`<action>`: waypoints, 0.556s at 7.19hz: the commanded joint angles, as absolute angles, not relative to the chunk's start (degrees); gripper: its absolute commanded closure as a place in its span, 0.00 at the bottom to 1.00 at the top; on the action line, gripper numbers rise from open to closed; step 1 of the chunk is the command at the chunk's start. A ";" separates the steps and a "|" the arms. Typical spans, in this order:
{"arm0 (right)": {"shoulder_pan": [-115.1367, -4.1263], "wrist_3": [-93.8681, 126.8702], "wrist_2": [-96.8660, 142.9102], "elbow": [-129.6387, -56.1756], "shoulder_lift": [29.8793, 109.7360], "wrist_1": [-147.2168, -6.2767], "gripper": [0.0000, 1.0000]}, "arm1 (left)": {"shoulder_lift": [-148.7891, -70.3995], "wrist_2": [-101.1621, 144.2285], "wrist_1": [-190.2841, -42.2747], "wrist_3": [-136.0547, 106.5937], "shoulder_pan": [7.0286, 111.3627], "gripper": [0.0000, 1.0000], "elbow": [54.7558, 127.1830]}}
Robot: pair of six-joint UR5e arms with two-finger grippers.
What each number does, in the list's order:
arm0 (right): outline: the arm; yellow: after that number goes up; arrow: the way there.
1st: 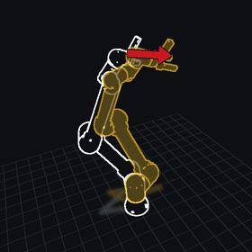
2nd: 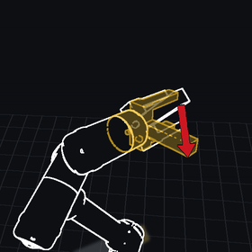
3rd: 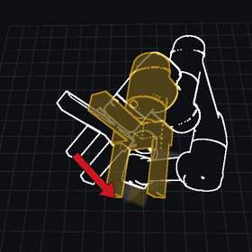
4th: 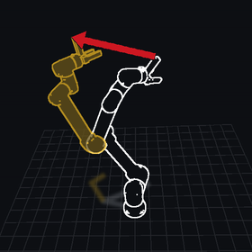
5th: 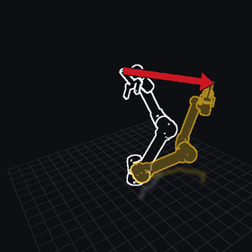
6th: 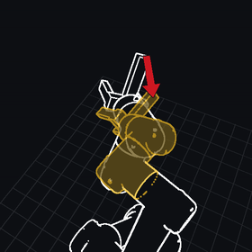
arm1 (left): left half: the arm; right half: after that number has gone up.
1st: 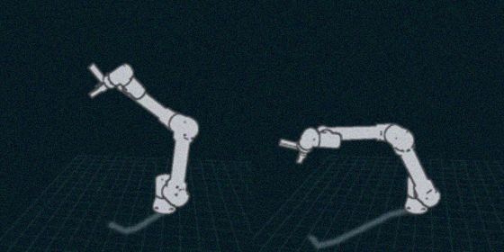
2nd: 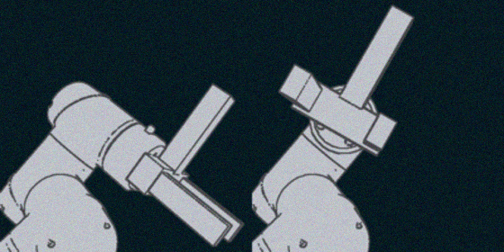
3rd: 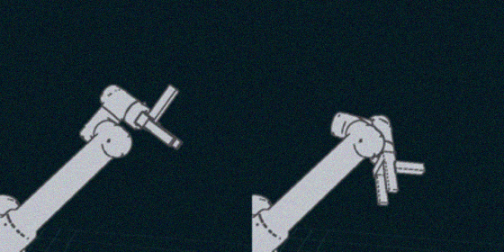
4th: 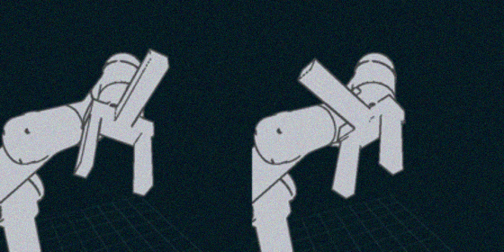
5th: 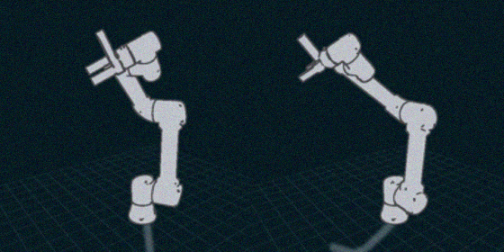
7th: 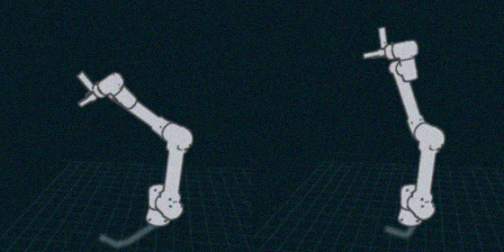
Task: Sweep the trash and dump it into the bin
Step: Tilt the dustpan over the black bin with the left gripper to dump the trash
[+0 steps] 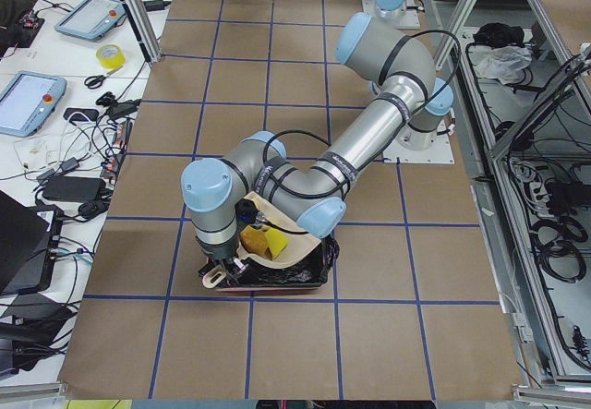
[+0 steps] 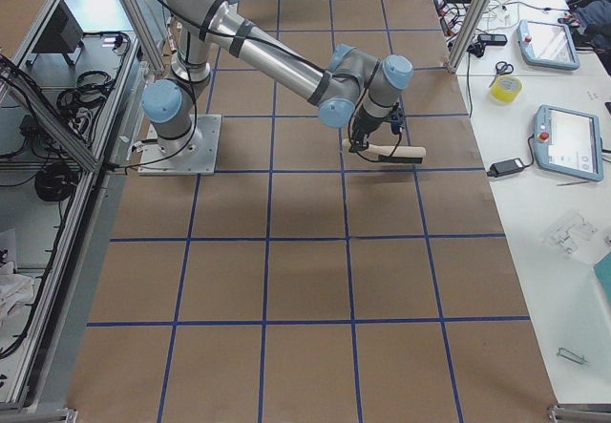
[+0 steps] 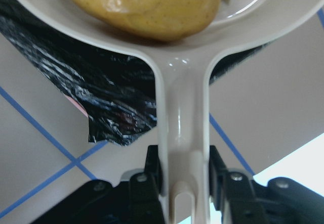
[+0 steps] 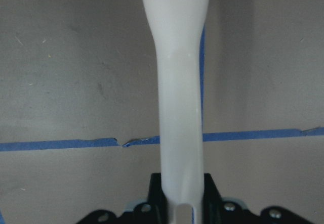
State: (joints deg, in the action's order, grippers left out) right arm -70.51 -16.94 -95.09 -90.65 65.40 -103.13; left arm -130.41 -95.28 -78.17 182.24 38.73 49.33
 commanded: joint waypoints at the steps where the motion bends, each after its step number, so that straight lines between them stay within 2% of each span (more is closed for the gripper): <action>1: -69.79 -16.96 -94.92 -91.49 65.39 -103.18 1.00 | -130.43 -94.92 -72.46 187.44 38.93 1.00 49.92; 4: -69.70 -16.96 -95.01 -91.76 65.39 -103.10 1.00 | -128.59 -94.66 -69.97 191.39 39.37 1.00 52.28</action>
